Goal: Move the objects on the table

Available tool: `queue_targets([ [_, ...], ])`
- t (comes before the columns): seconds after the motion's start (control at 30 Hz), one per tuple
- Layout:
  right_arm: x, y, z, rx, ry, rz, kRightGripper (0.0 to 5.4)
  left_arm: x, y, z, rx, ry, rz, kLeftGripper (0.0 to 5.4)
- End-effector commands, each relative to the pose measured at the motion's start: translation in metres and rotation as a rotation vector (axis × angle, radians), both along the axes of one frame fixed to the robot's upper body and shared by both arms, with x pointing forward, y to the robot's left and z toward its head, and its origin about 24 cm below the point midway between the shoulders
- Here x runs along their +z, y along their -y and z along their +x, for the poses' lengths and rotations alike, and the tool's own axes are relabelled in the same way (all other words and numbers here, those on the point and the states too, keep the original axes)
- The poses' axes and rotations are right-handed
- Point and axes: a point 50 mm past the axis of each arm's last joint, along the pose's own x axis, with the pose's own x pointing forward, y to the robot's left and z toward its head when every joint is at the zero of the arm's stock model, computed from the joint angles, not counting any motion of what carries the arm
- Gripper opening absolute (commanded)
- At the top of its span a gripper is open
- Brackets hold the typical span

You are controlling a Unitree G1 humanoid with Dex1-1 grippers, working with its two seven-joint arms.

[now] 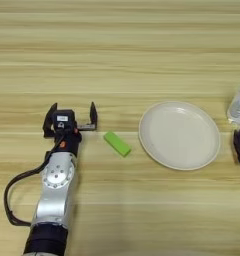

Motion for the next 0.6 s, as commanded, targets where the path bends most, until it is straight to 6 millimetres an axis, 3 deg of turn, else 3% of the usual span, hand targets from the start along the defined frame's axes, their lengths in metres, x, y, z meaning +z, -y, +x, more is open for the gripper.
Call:
queue_targets([
  [0.03,0.012,-0.007,0.000,0.032,0.044,-0.015,3.35,0.001,0.000,0.001,-0.003,0.006,0.007,5.40],
  [0.3,0.035,-0.021,-0.005,0.089,0.121,-0.037,3.35,0.001,-0.001,0.002,-0.003,0.006,0.008,5.40],
  [0.6,0.044,-0.039,-0.005,0.182,0.143,-0.023,3.35,0.001,-0.001,0.001,-0.003,0.005,0.008,5.40],
])
